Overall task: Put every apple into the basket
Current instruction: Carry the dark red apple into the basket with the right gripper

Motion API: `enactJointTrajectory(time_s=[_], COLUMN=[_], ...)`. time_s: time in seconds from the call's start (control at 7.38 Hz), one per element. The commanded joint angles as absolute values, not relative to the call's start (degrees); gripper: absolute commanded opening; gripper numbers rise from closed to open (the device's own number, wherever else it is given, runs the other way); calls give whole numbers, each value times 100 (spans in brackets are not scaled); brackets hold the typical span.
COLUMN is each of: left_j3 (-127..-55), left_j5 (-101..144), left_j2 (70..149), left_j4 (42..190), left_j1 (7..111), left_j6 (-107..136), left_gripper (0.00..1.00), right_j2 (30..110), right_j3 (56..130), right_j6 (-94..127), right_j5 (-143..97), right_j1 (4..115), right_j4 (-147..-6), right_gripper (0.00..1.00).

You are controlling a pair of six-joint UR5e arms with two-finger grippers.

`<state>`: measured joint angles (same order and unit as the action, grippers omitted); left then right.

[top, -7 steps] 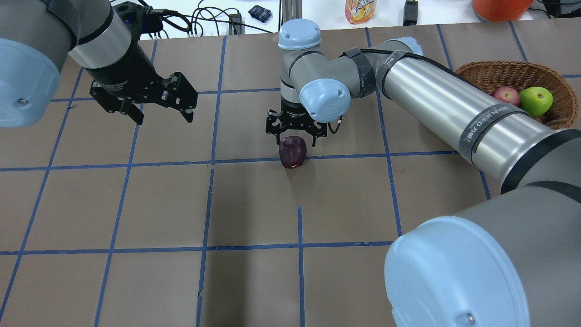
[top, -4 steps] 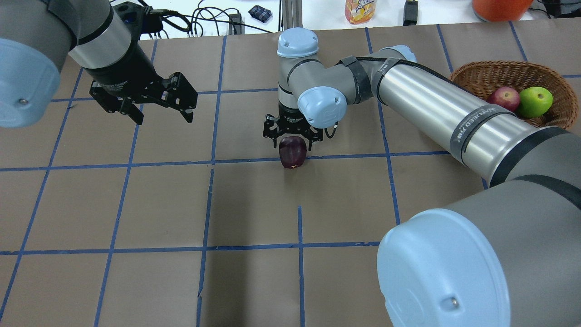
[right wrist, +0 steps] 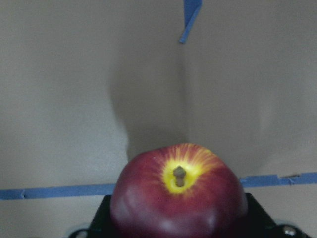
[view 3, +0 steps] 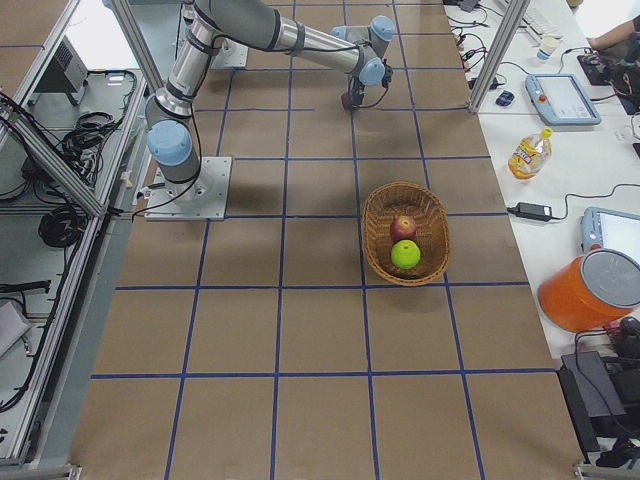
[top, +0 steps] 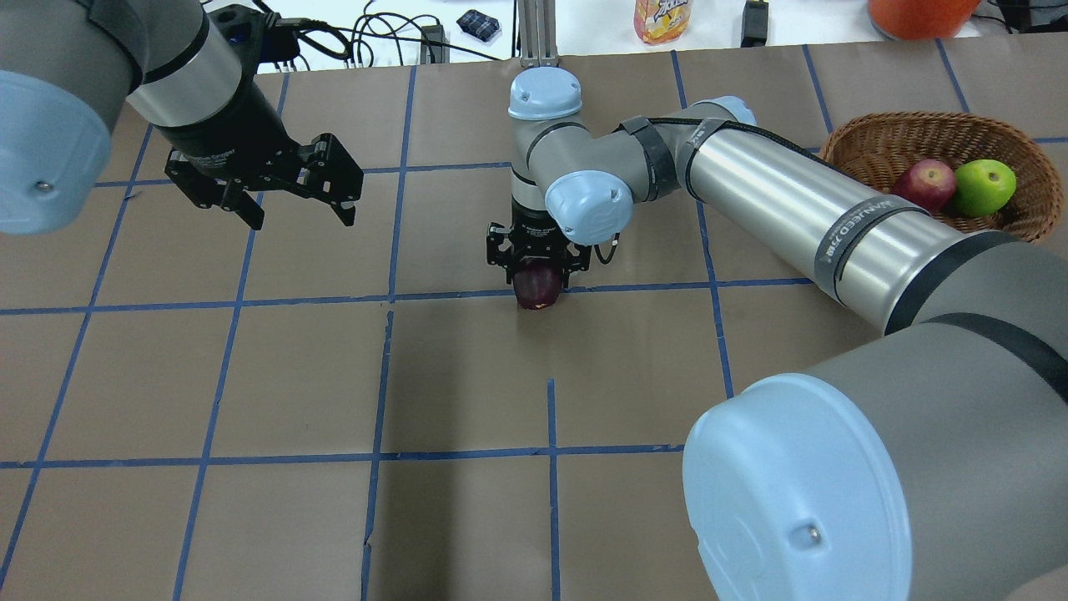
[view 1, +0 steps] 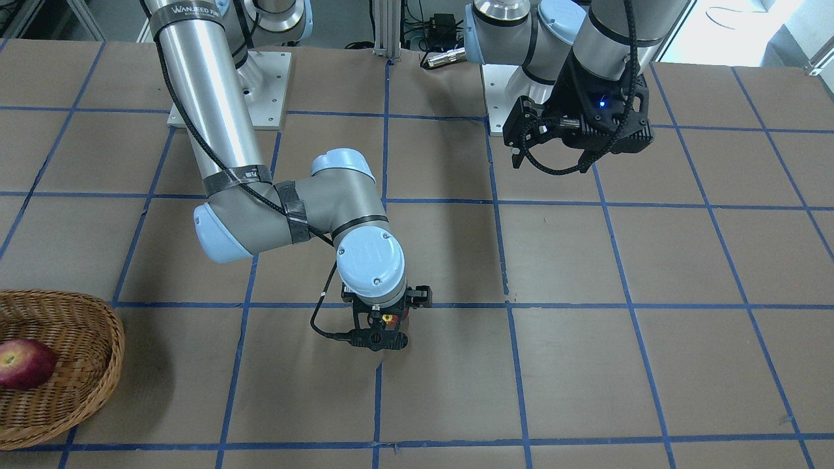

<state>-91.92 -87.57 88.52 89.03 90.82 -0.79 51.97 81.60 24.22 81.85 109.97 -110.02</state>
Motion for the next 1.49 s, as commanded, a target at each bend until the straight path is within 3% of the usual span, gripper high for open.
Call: enactJointTrajectory(time_s=[0.0, 0.54, 0.95, 1.35], left_j3=[-9193, -9193, -9193, -9193], left_j5=[-8754, -8754, -8754, -8763], left_j2=[8859, 8859, 8859, 8859], left_j4=[8903, 8903, 8903, 8903], left_j1=[9079, 9079, 9088, 9088], left_j6=[-79, -79, -79, -79], left_gripper=[100, 100, 100, 100], right_j2=[5351, 6546, 6461, 5828], right_j3=[8061, 7822, 7857, 7831], right_j6=[2399, 1334, -783, -1668], right_j5=[8253, 8981, 9501, 9737], right_j1=[10952, 9375, 7668, 7349], right_j4=[-10978, -9424, -9359, -10553], right_gripper=[0, 0, 0, 0])
